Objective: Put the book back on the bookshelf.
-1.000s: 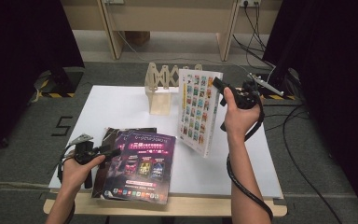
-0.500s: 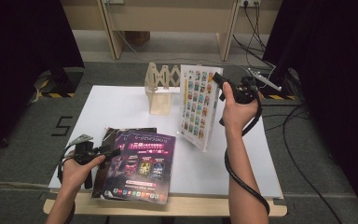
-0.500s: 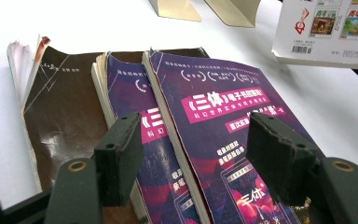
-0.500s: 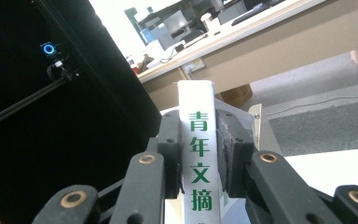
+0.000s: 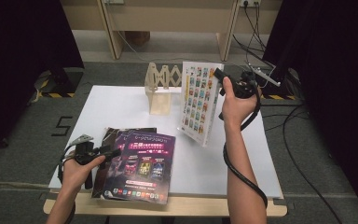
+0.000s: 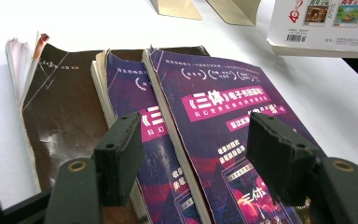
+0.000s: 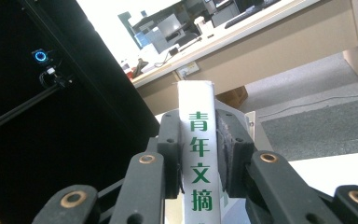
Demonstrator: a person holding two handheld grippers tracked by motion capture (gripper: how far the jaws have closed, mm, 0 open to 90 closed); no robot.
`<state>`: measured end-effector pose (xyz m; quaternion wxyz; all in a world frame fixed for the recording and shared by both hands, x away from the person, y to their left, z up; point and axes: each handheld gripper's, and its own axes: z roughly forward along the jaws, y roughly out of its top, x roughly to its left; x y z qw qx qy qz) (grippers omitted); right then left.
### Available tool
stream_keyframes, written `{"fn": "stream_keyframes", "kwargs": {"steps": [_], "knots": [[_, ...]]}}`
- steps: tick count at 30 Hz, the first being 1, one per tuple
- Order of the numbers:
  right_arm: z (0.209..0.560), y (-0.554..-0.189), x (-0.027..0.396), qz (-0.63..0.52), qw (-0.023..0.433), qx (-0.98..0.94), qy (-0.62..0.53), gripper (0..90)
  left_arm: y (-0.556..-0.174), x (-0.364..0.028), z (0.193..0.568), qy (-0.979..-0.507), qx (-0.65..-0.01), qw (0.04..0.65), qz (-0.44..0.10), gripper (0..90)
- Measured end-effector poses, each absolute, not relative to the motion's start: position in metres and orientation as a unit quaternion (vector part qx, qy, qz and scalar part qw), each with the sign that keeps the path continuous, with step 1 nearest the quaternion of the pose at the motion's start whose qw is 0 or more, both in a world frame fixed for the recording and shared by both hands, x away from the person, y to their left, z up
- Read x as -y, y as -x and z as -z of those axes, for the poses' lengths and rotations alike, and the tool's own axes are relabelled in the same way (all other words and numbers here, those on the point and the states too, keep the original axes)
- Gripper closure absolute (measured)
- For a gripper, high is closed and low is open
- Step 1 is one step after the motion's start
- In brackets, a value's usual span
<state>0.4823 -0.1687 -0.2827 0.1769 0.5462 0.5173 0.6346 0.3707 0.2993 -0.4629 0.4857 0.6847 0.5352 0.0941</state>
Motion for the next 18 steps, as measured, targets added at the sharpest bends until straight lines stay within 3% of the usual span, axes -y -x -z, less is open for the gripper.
{"fn": "stream_keyframes", "kwargs": {"steps": [18], "knots": [[0.279, -0.504, 0.156, -0.627, 0.206, -0.516, -0.546, 74.2, -0.371, -0.3, 0.464, -0.685, -0.536, 0.485, -0.093, 35.2]]}}
